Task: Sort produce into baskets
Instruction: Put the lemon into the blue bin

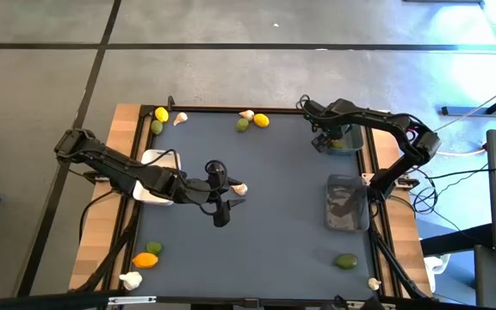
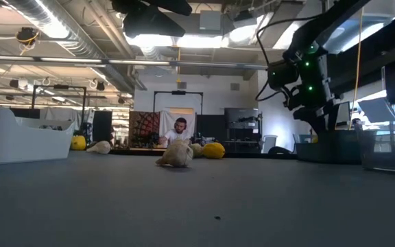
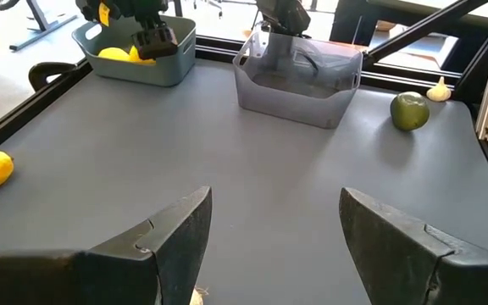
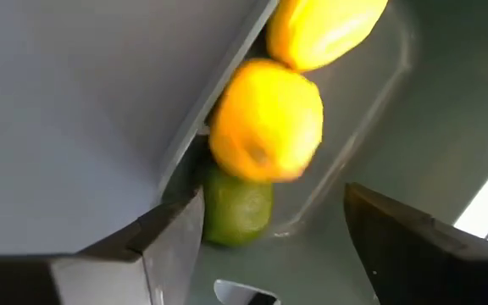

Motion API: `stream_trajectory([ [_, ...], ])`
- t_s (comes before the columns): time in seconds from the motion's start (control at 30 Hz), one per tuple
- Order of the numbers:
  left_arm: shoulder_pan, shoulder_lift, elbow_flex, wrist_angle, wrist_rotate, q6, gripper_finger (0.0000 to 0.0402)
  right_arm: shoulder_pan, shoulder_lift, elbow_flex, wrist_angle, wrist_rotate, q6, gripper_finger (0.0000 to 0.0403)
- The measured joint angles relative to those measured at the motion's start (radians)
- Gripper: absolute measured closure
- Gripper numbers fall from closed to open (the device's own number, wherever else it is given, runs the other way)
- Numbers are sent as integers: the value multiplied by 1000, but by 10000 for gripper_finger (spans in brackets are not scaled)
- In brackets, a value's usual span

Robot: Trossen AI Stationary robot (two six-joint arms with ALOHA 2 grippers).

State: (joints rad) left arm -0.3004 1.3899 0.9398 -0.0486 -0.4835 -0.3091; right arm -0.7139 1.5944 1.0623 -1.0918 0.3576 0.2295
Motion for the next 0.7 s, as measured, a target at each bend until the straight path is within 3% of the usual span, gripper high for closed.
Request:
stream_trajectory([
  [0.37,0,0,0,0,0,10,147,24,-35,107,2,-11,-2,121],
  [0.7,0,0,0,0,0,6,147,90,-40,135,224,-37,-2,121],
])
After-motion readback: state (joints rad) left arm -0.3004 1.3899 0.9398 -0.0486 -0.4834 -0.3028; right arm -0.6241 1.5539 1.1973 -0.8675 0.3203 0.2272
